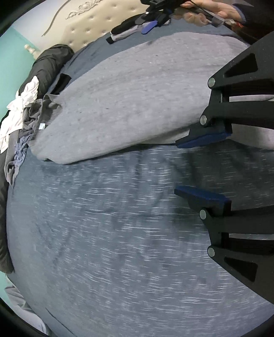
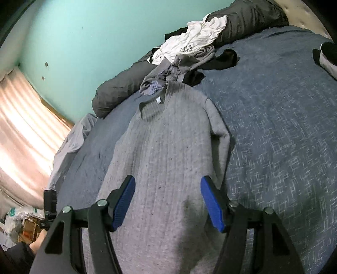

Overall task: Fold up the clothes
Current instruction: 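Release the sweatshirt with both tools and hold them above it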

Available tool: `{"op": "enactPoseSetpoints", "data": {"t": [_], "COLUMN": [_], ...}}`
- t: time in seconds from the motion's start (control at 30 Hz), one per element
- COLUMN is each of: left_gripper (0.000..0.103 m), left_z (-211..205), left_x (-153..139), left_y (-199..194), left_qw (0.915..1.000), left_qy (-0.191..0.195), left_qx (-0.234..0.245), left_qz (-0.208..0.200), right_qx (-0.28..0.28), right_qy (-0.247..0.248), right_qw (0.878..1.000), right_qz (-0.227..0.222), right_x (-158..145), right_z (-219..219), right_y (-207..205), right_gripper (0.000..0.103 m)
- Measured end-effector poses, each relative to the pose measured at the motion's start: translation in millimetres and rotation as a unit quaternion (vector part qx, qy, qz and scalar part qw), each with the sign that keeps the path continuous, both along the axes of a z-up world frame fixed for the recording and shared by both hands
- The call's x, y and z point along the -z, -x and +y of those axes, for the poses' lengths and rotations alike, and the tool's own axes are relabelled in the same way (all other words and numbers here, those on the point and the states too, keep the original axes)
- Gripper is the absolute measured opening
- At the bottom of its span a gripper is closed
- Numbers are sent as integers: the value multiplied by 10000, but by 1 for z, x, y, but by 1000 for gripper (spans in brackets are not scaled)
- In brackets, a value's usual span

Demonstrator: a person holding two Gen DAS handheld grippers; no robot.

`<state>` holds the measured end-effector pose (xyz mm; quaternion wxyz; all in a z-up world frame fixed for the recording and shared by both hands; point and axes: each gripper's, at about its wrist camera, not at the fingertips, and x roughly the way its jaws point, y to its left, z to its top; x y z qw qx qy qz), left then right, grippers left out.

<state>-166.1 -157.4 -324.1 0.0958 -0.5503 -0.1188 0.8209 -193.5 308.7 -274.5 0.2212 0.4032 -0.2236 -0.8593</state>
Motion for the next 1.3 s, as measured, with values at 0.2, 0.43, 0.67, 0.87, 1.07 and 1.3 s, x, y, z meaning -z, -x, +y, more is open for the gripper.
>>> {"op": "enactPoseSetpoints", "data": {"t": [0.2, 0.43, 0.67, 0.87, 1.07, 1.3], "left_gripper": [39, 39, 27, 0, 5, 36], "left_z": [7, 15, 27, 44, 40, 24], "left_x": [10, 10, 11, 6, -4, -14], "left_y": [-20, -33, -36, -36, -40, -50], "left_qw": [9997, 9972, 9958, 9960, 9981, 9984], "left_qy": [-197, -725, -886, -817, -607, -532], "left_qx": [-66, 56, 174, 328, 80, -42], "left_qz": [-133, -153, -180, -128, -103, -196], "right_qx": [-257, -110, 27, 53, 63, 82], "right_qy": [-178, -56, 165, 247, 304, 342], "right_qw": [9994, 9998, 9998, 9996, 9995, 9994], "right_qz": [139, 150, 139, 88, 75, 63], "right_x": [0, 8, 7, 11, 11, 11], "right_z": [-8, -3, 5, 8, 9, 8], "right_y": [2, 4, 7, 10, 9, 10], "right_gripper": [66, 66, 66, 66, 66, 66]}}
